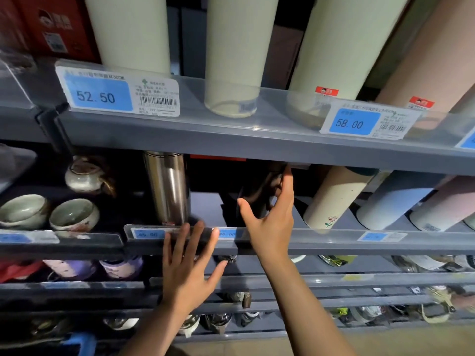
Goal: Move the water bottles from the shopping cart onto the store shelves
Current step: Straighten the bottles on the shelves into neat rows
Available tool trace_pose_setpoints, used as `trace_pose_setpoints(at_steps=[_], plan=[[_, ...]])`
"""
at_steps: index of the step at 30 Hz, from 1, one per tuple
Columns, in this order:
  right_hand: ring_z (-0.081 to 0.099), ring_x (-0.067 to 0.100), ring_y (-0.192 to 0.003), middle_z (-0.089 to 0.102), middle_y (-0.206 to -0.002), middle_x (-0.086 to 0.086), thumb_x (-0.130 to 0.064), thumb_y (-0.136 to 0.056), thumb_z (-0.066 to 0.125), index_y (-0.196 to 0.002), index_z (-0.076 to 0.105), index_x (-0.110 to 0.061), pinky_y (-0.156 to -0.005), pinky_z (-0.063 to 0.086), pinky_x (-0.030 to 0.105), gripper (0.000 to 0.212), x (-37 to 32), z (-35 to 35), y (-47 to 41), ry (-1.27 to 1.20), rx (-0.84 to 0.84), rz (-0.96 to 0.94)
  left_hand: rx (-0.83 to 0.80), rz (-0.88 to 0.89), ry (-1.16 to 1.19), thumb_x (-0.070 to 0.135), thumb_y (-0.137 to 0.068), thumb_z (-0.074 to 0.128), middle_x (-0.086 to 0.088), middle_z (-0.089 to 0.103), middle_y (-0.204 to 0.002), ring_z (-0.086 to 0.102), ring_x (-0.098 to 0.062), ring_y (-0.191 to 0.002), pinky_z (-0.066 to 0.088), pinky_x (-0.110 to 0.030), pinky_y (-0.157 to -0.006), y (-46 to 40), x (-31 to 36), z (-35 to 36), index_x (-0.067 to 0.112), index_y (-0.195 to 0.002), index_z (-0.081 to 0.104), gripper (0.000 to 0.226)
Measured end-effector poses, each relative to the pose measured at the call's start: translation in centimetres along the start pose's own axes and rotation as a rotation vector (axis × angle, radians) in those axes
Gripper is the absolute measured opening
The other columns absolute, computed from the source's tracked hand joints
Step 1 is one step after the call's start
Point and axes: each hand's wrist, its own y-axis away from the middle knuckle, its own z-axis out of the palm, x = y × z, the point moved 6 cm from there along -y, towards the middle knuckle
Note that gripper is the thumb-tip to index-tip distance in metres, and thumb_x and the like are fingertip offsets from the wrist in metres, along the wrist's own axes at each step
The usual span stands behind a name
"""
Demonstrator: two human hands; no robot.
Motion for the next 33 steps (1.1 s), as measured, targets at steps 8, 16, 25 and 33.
trace_pose_setpoints(at_steps=[8, 16, 25, 33], plan=[[0.029, 0.024, -0.142, 0.028, -0.15, -0.002, -0.034, -0.079, 0.078, -0.147, 0.012, -0.033, -0.106, 0.033, 0.033, 0.095, -0.1, -0.9, 0.5, -0.047, -0.019, -0.051, -0.111, 0.037, -0.122, 0.052, -0.087, 0.055, -0.01, 0.029, -0.155, 0.026, -0.035, -0.143, 0.025, -0.061, -0.112, 0.0, 0.2, -0.5, 0.021, -0.148, 0.034, 0.071], [0.03, 0.005, -0.14, 0.038, -0.149, 0.007, -0.009, -0.084, 0.073, -0.142, 0.038, -0.014, -0.113, 0.025, 0.017, 0.068, 2.2, -5.1, 3.3, -0.146, -0.04, -0.085, -0.212, -0.043, -0.143, 0.054, -0.091, 0.047, -0.01, 0.025, -0.158, 0.018, -0.033, -0.148, 0.025, -0.06, -0.112, -0.1, 0.4, -0.9, 0.02, -0.153, 0.025, 0.074], [0.049, 0.02, -0.125, 0.055, -0.129, 0.006, -0.021, -0.087, 0.064, -0.128, 0.052, -0.011, -0.107, 0.038, 0.03, 0.044, 3.1, -6.4, 4.7, -0.178, -0.094, -0.198, -0.316, -0.1, -0.102, 0.05, -0.093, 0.043, -0.006, 0.018, -0.162, 0.013, -0.028, -0.15, 0.017, -0.052, -0.116, -0.5, 1.3, -2.4, 0.023, -0.155, 0.021, 0.071], [0.057, 0.006, -0.098, 0.062, -0.099, -0.014, -0.033, -0.087, 0.057, -0.098, 0.07, -0.015, -0.09, 0.037, 0.007, 0.025, -8.1, -6.1, 1.2, -0.261, -0.1, -0.372, -0.122, -0.097, 0.131, 0.035, -0.089, 0.052, 0.006, 0.07, -0.109, 0.064, -0.007, -0.091, 0.053, -0.023, -0.07, -8.2, 1.3, -13.3, 0.023, -0.139, 0.051, 0.051]])
